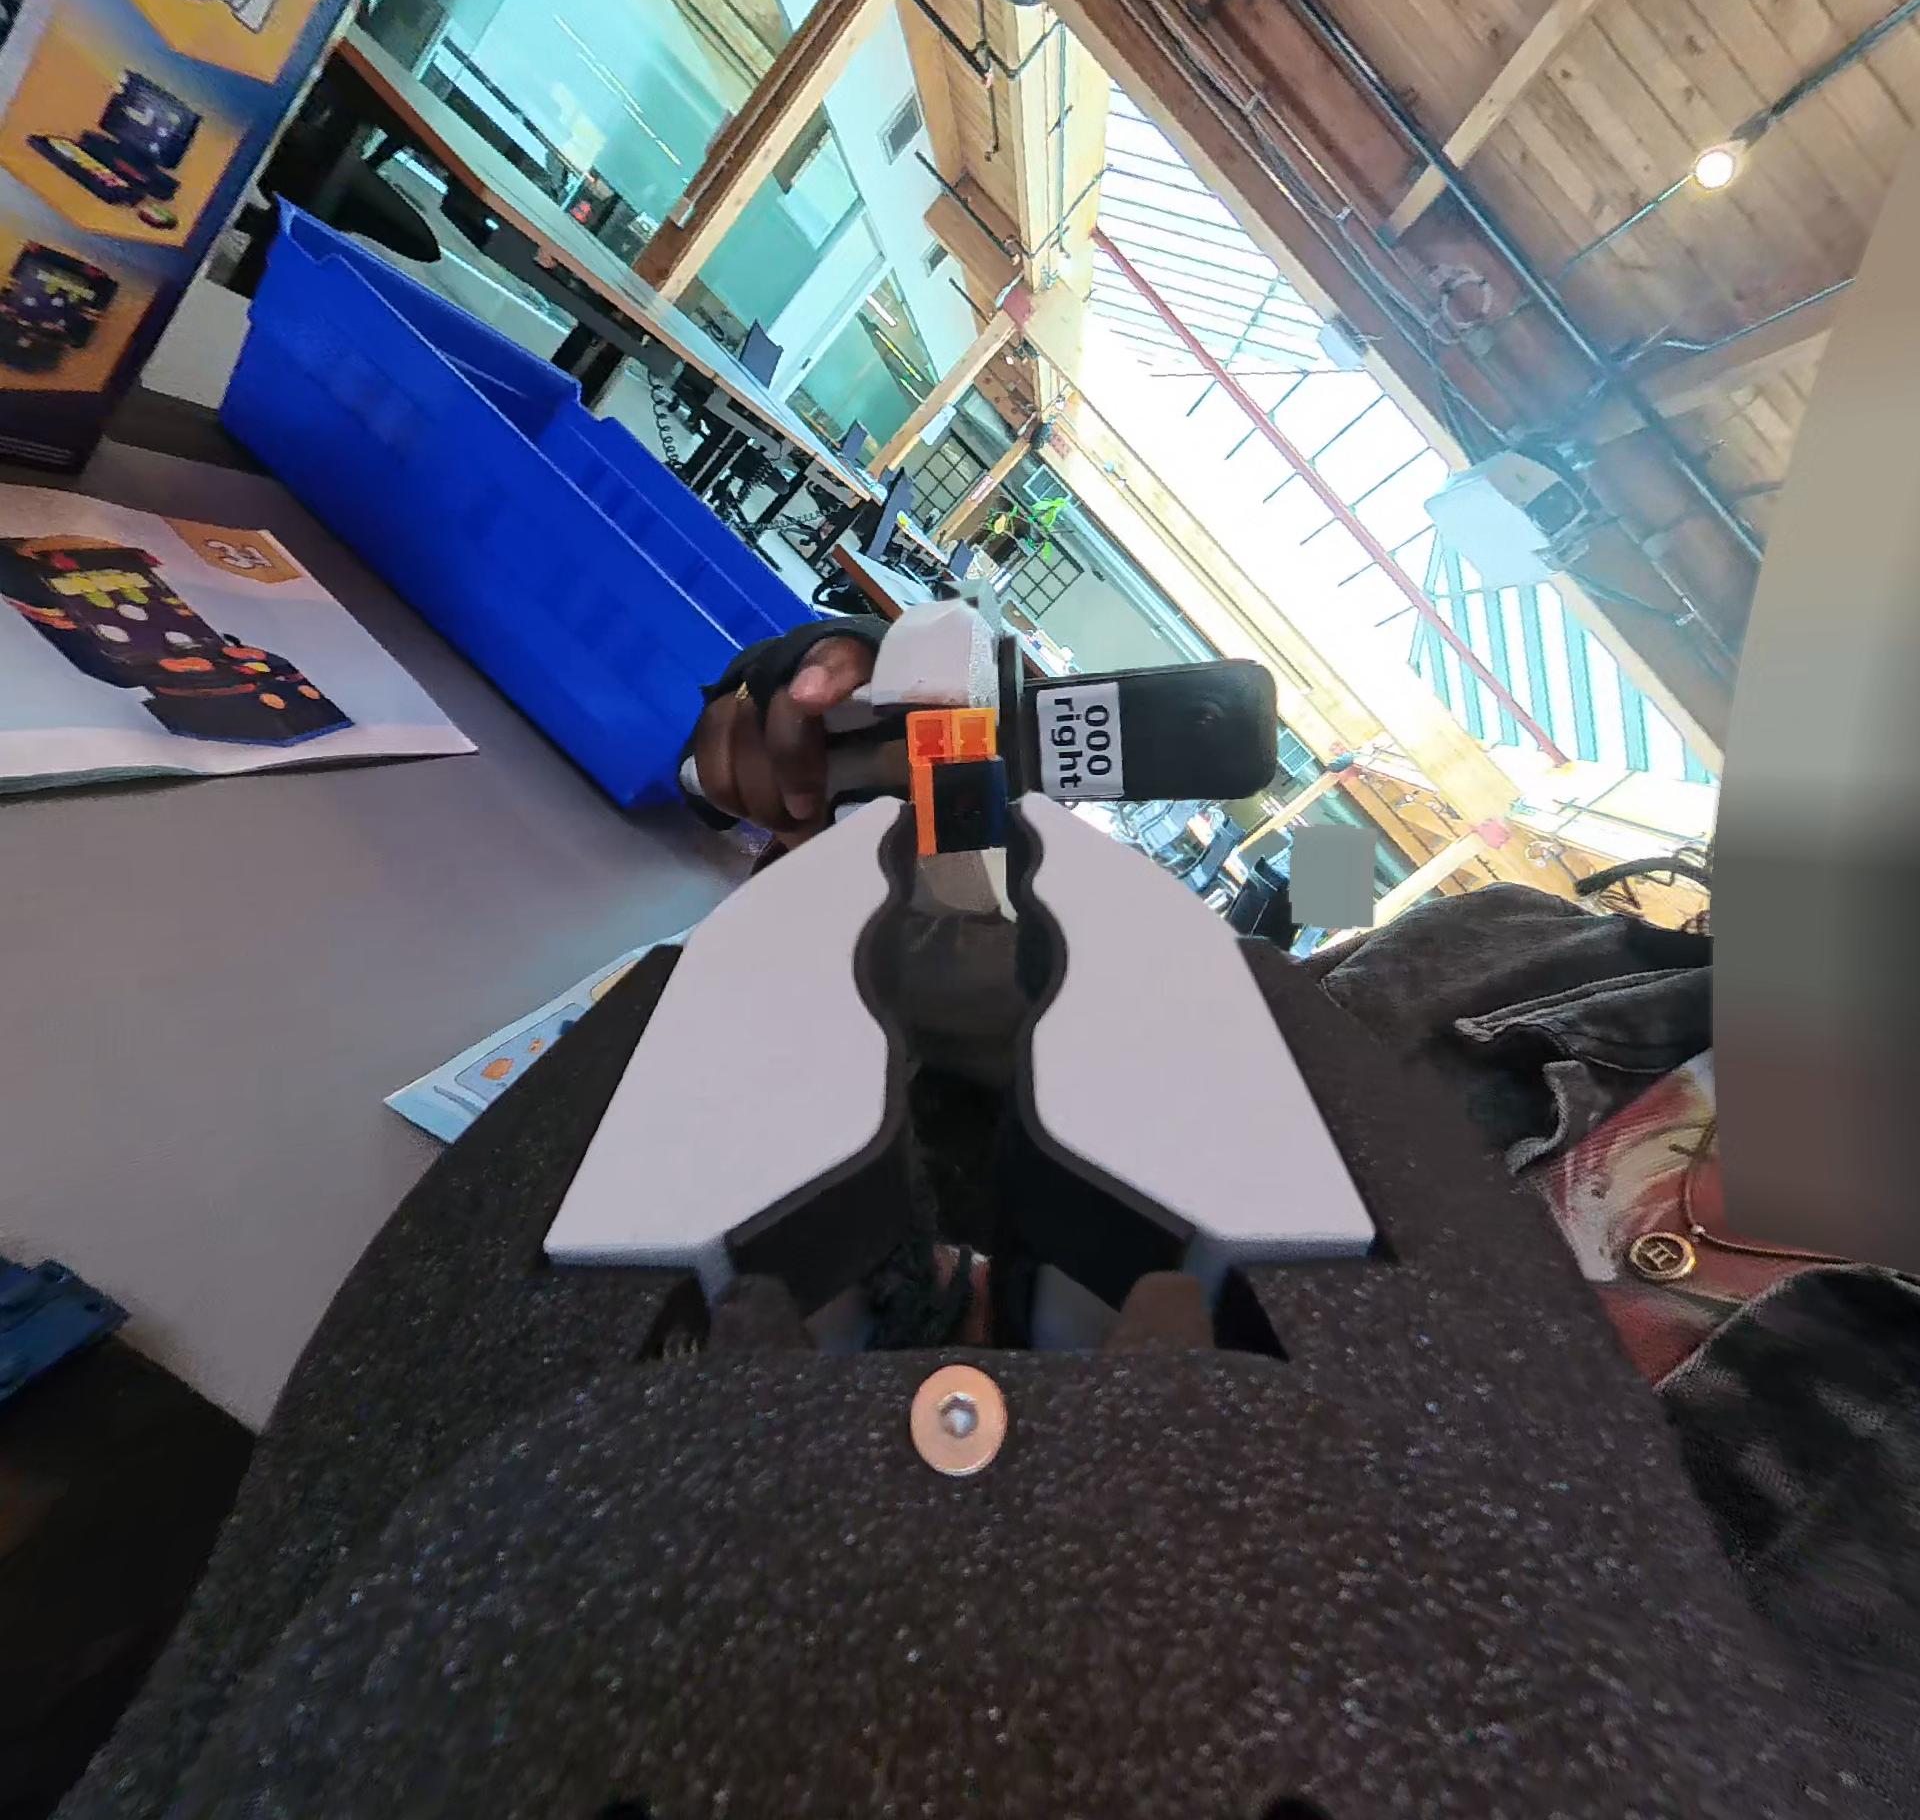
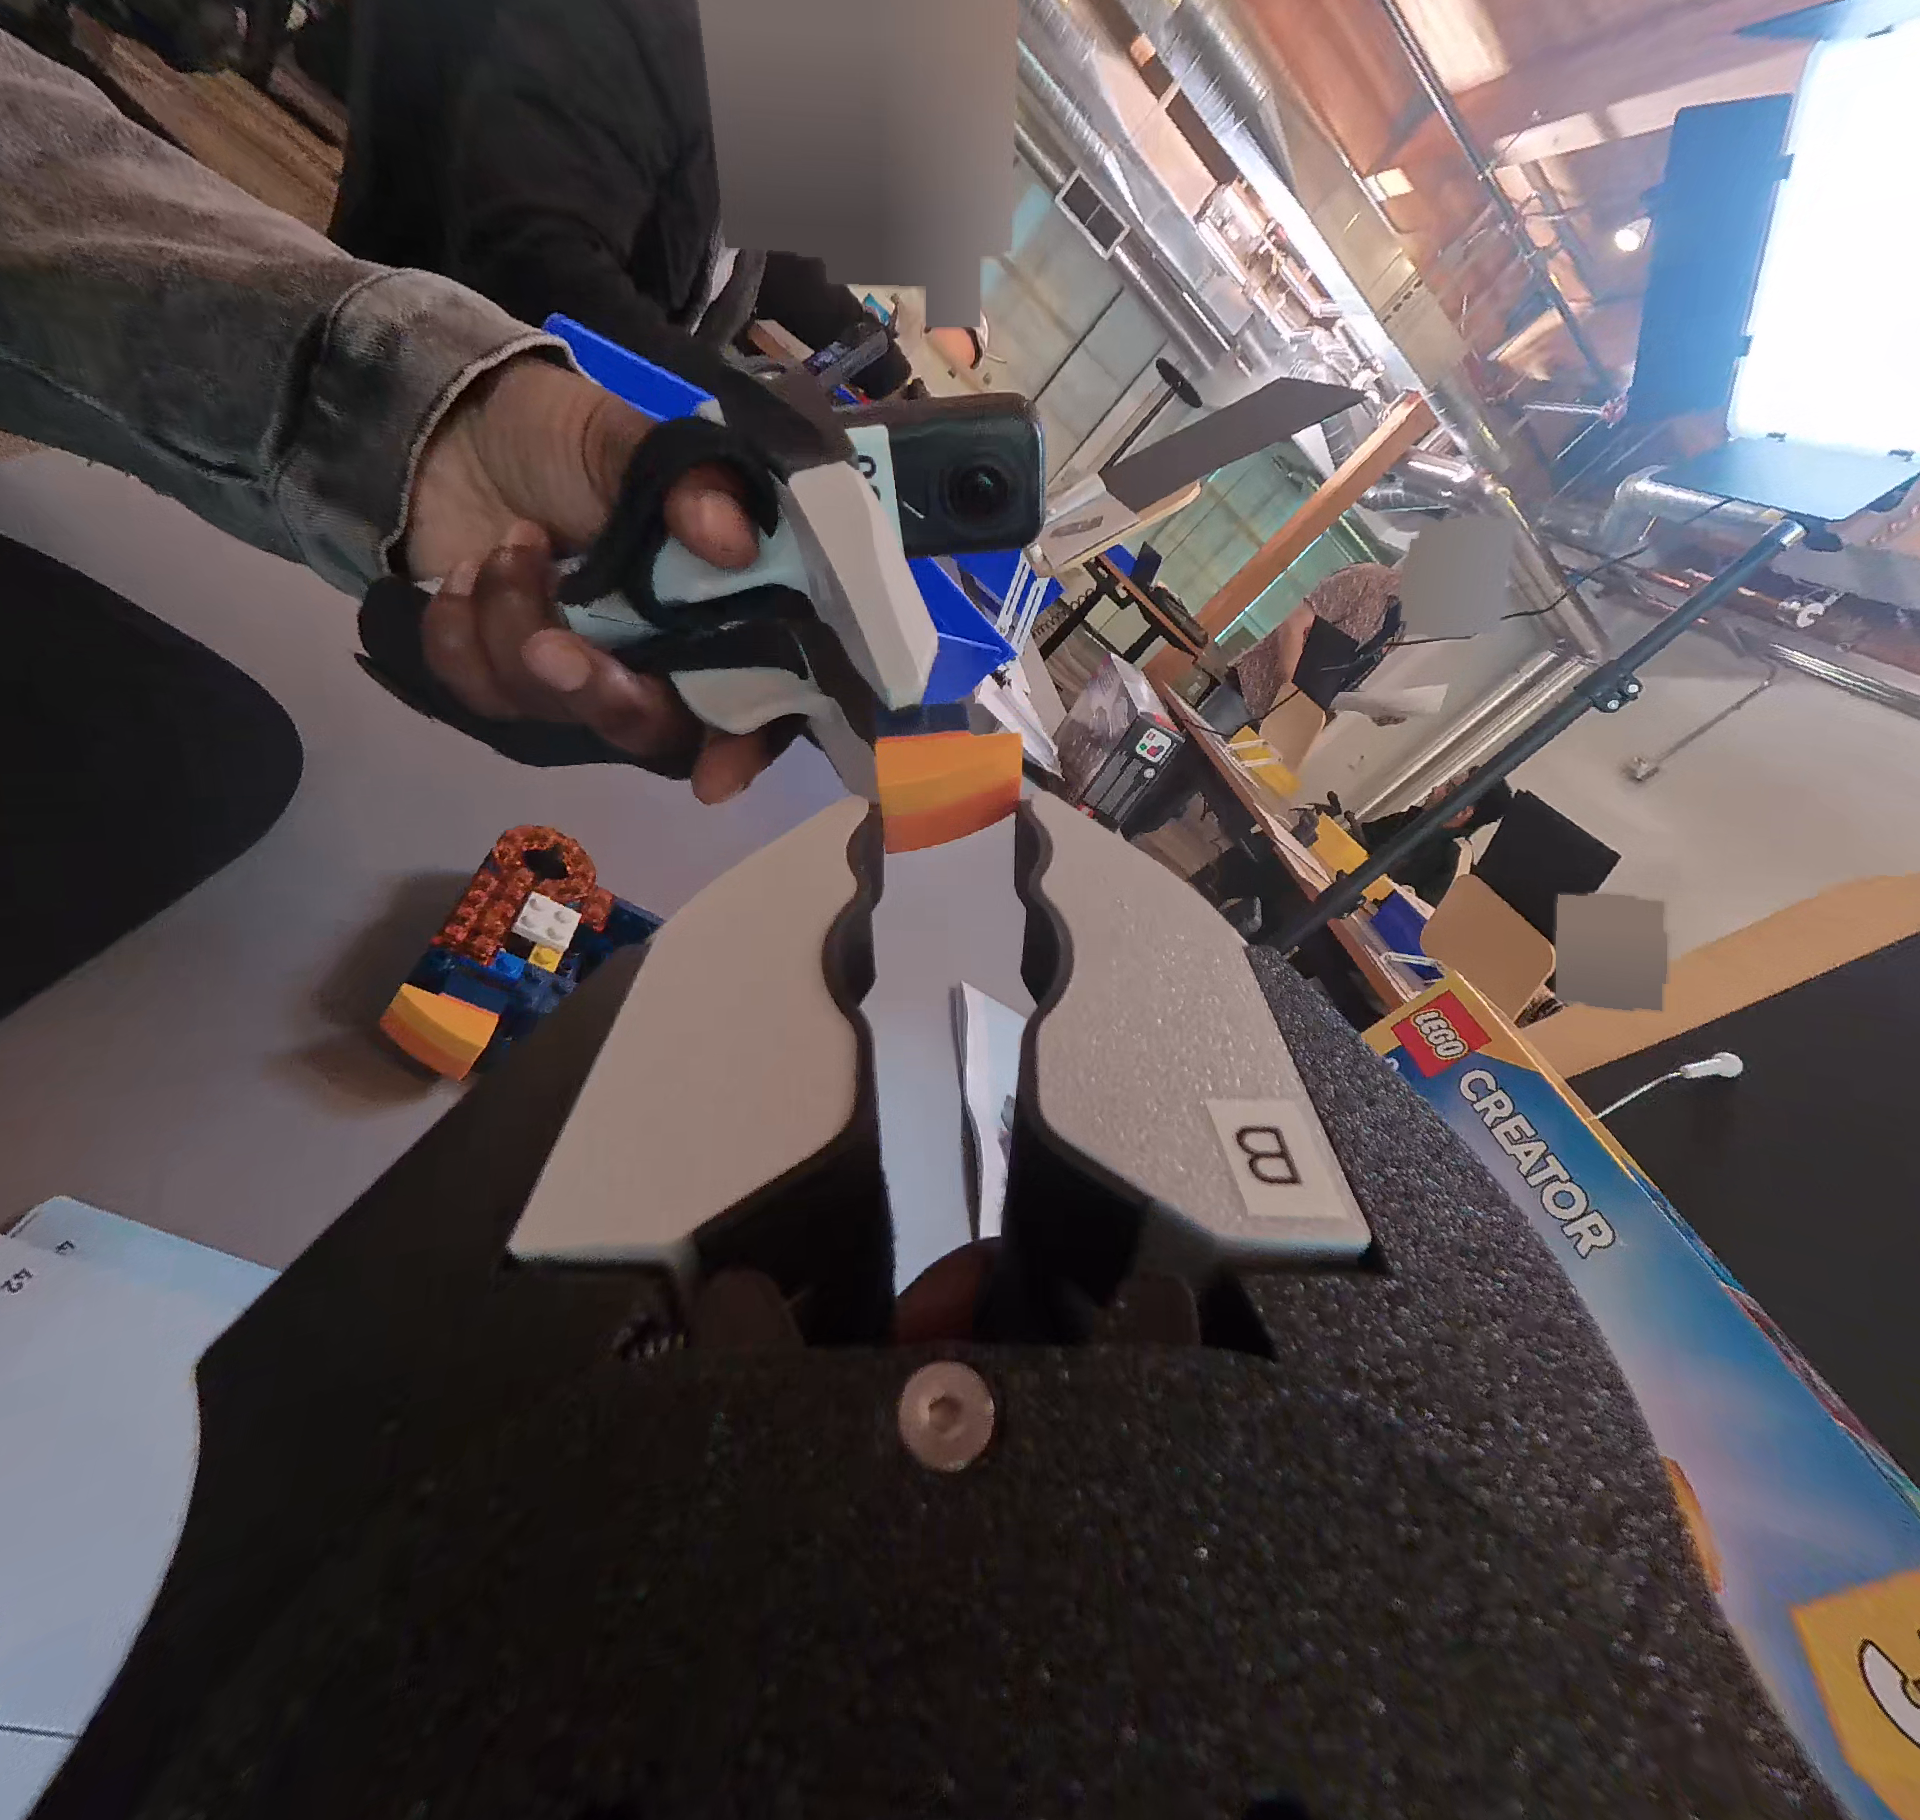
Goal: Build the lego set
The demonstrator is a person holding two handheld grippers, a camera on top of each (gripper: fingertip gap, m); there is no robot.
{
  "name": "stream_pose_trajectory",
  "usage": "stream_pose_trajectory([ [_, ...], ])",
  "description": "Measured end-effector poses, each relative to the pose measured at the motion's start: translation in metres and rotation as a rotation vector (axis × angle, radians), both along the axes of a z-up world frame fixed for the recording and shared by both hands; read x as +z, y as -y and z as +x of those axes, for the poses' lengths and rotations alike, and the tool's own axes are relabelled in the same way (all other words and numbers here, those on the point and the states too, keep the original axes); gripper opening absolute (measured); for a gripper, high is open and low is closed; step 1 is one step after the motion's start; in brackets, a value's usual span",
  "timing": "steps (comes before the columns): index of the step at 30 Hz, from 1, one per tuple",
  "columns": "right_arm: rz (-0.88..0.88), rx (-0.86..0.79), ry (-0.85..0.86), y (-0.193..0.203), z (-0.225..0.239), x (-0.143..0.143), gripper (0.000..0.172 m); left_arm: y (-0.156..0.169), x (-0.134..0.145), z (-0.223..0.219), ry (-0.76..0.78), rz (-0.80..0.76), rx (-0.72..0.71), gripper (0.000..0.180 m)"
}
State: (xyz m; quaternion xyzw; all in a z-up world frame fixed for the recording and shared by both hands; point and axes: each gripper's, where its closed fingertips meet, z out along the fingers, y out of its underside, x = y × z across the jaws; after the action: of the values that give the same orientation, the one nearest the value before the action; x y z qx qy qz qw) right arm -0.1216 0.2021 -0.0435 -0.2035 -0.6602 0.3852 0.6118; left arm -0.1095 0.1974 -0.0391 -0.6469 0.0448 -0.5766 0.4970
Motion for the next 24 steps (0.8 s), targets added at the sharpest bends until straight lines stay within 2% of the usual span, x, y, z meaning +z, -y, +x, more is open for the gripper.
stream_pose_trajectory([
  [3, 0.003, 0.015, 0.041, 0.002, 0.000, -0.004, 0.025, 0.001, -0.004, -0.001, 0.007, -0.022, -0.015, 0.015],
  [5, -0.017, 0.046, 0.066, 0.003, 0.003, -0.002, 0.044, 0.002, -0.005, -0.004, 0.020, -0.036, -0.023, 0.015],
  [8, 0.011, 0.131, 0.034, 0.013, 0.011, 0.008, 0.039, 0.006, -0.007, -0.005, 0.028, -0.063, -0.058, 0.015],
  [13, 0.097, 0.145, 0.067, 0.017, 0.006, 0.003, 0.026, 0.008, -0.009, -0.002, 0.015, -0.079, -0.083, 0.015],
  [24, 0.090, 0.133, 0.108, 0.013, 0.002, -0.006, 0.025, 0.008, -0.014, -0.003, 0.016, -0.100, -0.092, 0.015],
])
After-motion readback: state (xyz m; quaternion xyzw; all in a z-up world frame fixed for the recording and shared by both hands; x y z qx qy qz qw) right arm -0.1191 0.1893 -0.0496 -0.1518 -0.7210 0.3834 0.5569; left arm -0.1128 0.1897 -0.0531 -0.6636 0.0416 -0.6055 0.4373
